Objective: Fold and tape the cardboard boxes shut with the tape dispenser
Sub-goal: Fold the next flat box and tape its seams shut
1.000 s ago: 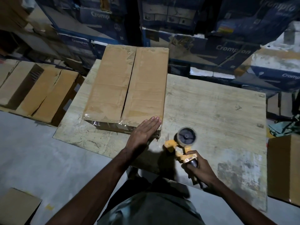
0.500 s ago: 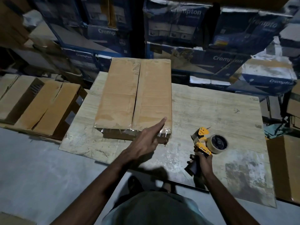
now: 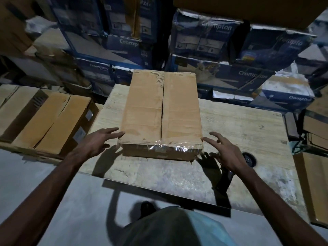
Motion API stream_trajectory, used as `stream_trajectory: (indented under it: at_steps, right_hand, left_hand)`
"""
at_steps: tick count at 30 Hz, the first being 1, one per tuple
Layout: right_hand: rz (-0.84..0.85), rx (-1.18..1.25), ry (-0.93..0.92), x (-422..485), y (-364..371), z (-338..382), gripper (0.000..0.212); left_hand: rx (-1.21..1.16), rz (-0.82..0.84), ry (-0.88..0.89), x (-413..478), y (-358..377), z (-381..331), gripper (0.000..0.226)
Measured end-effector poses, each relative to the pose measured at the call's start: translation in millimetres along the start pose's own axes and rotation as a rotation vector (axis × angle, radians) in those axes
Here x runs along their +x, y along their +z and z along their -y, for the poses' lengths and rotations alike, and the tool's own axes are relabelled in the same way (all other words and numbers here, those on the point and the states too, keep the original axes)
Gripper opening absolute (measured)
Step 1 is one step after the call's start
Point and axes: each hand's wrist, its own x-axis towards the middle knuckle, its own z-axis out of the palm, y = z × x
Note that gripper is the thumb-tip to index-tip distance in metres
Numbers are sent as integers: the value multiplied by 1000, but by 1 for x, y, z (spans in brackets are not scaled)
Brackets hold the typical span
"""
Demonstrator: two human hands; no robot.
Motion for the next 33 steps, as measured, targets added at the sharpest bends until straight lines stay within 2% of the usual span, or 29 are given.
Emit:
stream_trajectory:
  at_steps: [2,5,8,12,16,29,33]
  right_hand:
    - [44,-61,-47,14,-4,4,97]
    - [68,-69,-87,26,-5,9,98]
    - [91,-69,-81,32,-3,16,93]
    - [100,-83,-71,36,2,25,91]
    - [93,-51,-89,39,2,23,79]
    - [54,-26,-135,41,14,6,82]
    - [-4,-75,-177,45,10,6,76]
  left_hand:
    - [-9,-60,42,1,3,2,98]
    - [-108,-101,69,1,8,3,96]
    - [-186,-138,68,1,13,-1,91]
    - [-174,-182,75,13,7,-9,68]
    - [-221,-180,59,21,10,-10,61]
    - [-322,-294,92,16,37,3,65]
    - [-358,-341,114,13,45,0,65]
